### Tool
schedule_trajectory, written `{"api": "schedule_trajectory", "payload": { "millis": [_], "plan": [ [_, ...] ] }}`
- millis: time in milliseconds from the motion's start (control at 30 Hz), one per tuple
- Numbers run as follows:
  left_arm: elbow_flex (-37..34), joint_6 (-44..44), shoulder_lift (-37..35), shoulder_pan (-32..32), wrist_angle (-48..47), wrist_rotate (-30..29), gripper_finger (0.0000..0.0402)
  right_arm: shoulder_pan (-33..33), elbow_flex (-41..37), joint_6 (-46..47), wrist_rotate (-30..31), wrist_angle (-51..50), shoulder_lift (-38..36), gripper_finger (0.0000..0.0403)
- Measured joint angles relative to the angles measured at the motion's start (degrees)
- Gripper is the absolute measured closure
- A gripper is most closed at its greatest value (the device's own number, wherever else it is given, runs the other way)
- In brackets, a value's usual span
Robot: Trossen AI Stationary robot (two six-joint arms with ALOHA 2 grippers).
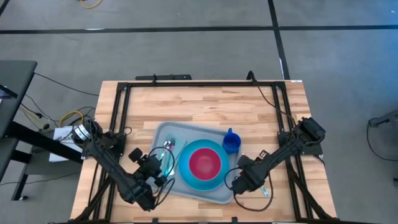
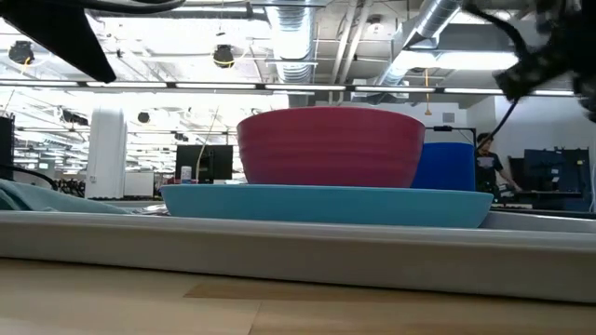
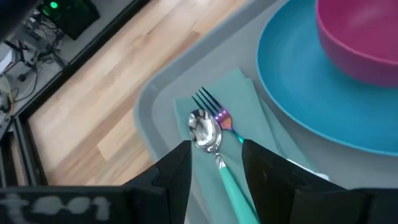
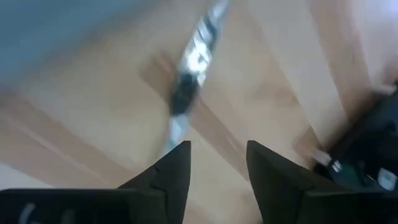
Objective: Set up tray
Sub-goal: Put the white and blue knife on top of the green napkin to the right of the blue and purple fork
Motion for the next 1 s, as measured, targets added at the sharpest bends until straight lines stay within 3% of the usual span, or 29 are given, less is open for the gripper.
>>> {"api": "schedule_trajectory", "payload": {
  "millis": [133,300,433,600,700,1000],
  "plan": [
    [0.00,0.00,0.00,-0.64,-0.13,1.42,0.0269,-0.04,-3.67,-2.55,-3.10,-0.72,-1.85,0.0251],
    [0.00,0.00,0.00,-0.89,-0.16,1.99,0.0269,-0.94,-9.76,-3.90,-2.34,2.87,-10.04,0.0267],
    [0.00,0.00,0.00,-0.87,-0.15,2.77,0.0269,-1.59,-19.16,-2.17,-2.04,12.18,-20.56,0.0275],
    [0.00,0.00,0.00,-0.89,-0.15,2.70,0.0269,-1.38,-32.75,11.32,-2.52,30.23,-30.22,0.0275],
    [0.00,0.15,0.00,-0.87,-0.16,2.65,0.0269,-0.80,-34.95,14.70,-2.83,34.09,-30.81,0.0277],
    [-0.01,0.02,0.00,-0.89,-0.13,2.46,0.0269,-0.71,-31.83,11.01,-2.42,38.77,-24.18,0.0280]
  ]
}}
